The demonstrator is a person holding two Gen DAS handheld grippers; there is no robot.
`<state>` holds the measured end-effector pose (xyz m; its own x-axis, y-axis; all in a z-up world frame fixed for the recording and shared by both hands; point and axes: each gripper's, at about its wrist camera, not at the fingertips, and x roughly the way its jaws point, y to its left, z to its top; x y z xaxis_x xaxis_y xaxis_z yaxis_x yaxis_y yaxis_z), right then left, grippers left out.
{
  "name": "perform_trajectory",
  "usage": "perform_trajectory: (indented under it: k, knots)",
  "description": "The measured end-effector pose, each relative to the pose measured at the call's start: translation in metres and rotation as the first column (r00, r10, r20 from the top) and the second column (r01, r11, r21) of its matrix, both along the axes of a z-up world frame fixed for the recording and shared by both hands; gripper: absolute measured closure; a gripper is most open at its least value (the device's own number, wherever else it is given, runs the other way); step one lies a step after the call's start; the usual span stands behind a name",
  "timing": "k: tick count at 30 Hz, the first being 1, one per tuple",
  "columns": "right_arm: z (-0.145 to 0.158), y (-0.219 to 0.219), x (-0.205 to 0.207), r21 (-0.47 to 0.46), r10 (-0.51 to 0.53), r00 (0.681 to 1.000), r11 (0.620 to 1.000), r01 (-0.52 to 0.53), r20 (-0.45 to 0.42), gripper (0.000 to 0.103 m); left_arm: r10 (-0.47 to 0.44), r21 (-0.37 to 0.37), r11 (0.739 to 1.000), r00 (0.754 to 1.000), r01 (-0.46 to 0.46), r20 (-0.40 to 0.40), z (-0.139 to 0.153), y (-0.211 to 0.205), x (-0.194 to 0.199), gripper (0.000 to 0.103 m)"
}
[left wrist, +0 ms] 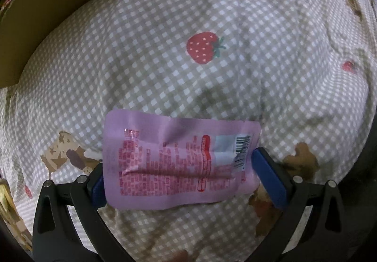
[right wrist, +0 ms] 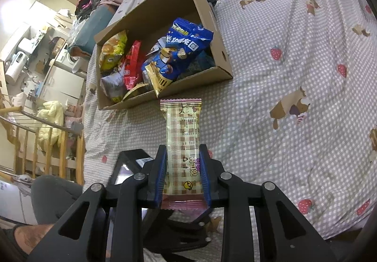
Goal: Organize snacks
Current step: 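Grasp a beige wafer bar with the right tool while the left grasps a pink packet, then release the wafer bar into the box with the right tool while the left drops the packet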
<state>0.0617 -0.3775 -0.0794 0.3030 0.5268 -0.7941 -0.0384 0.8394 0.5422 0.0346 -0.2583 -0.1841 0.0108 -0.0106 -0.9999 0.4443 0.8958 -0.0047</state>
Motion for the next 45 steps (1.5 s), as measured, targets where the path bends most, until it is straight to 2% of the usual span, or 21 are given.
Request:
perform_trajectory:
  k: [2, 5, 8, 10, 12, 15, 19, 22, 25, 28, 33, 38, 39, 45]
  knots:
    - [0.002, 0.003, 0.002, -0.046, 0.004, 1.0, 0.999, -0.004, 0.017, 0.075, 0.007, -0.014, 1.0, 1.0, -0.007, 0.013, -0.003, -0.005, -0.002, 0.0]
    - [-0.002, -0.001, 0.003, -0.065, -0.013, 1.0, 0.998, 0.014, 0.013, 0.075, -0.005, -0.051, 0.999, 0.999, 0.007, 0.04, 0.002, 0.0, -0.01, 0.012]
    - [-0.002, -0.008, 0.004, -0.058, -0.04, 0.999, 0.997, 0.041, 0.013, 0.075, 0.015, -0.108, 0.994, 0.999, -0.01, 0.046, 0.011, 0.009, -0.014, 0.034]
    - [-0.001, -0.011, 0.004, -0.052, -0.054, 0.998, 0.997, 0.055, 0.015, 0.075, 0.037, -0.135, 0.99, 0.999, -0.032, 0.039, 0.016, 0.015, -0.013, 0.061]
    - [-0.002, -0.01, 0.005, -0.049, -0.055, 0.998, 0.997, 0.056, 0.014, 0.075, 0.071, -0.16, 0.985, 0.997, -0.064, 0.039, 0.023, 0.021, -0.012, 0.083]
    - [0.0, -0.007, 0.005, -0.055, -0.049, 0.999, 0.997, 0.05, 0.02, 0.075, 0.087, -0.206, 0.975, 0.996, -0.078, 0.033, 0.032, 0.024, -0.012, 0.093]
    - [0.0, -0.007, 0.003, -0.057, -0.051, 0.999, 0.997, 0.052, 0.02, 0.075, 0.112, -0.241, 0.965, 0.993, -0.101, 0.029, 0.039, 0.026, -0.019, 0.096]
    - [0.0, -0.01, 0.0, -0.053, -0.06, 0.998, 0.997, 0.061, 0.019, 0.075, 0.145, -0.292, 0.948, 0.988, -0.124, 0.05, 0.057, 0.033, -0.019, 0.097]
    - [0.001, -0.011, -0.002, -0.049, -0.062, 0.998, 0.997, 0.063, 0.023, 0.075, 0.155, -0.308, 0.944, 0.982, -0.115, 0.108, 0.079, 0.037, -0.018, 0.097]
    - [0.002, -0.01, -0.003, -0.049, -0.055, 0.998, 0.997, 0.057, 0.028, 0.075, 0.187, -0.302, 0.945, 0.965, -0.126, 0.182, 0.099, 0.046, -0.013, 0.097]
    - [0.003, -0.005, -0.001, -0.049, -0.045, 0.998, 0.998, 0.047, 0.031, 0.075, 0.254, -0.325, 0.928, 0.947, -0.182, 0.197, 0.105, 0.073, 0.01, 0.1]
    - [0.003, 0.0, 0.001, -0.055, -0.029, 0.999, 0.998, 0.031, 0.036, 0.075, 0.255, -0.342, 0.921, 0.951, -0.184, 0.175, 0.104, 0.094, 0.03, 0.102]
    - [0.003, 0.001, 0.001, -0.056, -0.027, 0.999, 0.998, 0.029, 0.032, 0.075, 0.251, -0.344, 0.921, 0.952, -0.181, 0.172, 0.11, 0.109, 0.031, 0.103]
    - [0.003, -0.001, 0.002, -0.049, -0.036, 0.999, 0.998, 0.038, 0.032, 0.075, 0.239, -0.342, 0.926, 0.947, -0.157, 0.214, 0.115, 0.1, 0.029, 0.103]
